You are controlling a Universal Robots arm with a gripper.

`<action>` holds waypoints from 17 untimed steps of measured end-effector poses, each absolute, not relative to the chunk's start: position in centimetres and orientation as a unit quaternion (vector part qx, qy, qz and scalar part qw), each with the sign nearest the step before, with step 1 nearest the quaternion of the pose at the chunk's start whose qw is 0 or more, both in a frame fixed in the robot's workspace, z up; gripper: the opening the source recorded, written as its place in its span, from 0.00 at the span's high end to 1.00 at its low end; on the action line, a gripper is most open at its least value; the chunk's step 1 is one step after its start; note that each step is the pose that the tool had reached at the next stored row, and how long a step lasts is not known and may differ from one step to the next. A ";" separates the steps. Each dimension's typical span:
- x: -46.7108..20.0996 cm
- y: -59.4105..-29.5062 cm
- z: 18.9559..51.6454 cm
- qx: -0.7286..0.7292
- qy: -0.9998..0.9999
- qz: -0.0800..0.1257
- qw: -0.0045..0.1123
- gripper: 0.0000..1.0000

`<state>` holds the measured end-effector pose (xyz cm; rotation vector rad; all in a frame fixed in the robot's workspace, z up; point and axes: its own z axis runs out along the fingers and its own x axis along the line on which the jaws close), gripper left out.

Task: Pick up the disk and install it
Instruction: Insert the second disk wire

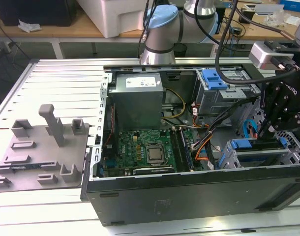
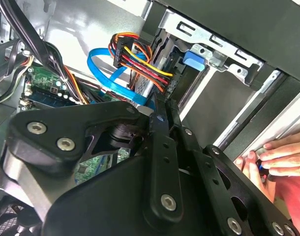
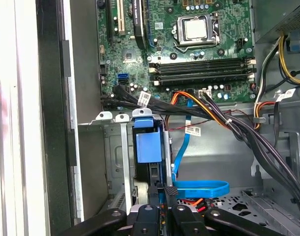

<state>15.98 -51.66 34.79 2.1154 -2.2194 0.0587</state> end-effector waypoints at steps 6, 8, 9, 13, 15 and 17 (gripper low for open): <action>16.0 -51.7 34.8 0.691 -0.721 0.019 0.037 0.84; 16.0 -51.7 34.8 0.692 -0.721 0.019 0.037 0.84; 16.0 -51.7 34.8 0.692 -0.721 0.019 0.037 0.84; 16.0 -51.7 34.7 0.693 -0.720 0.020 0.037 0.84; 16.0 -51.7 34.7 0.693 -0.719 0.020 0.037 0.84; 16.0 -51.7 34.7 0.694 -0.719 0.020 0.037 0.84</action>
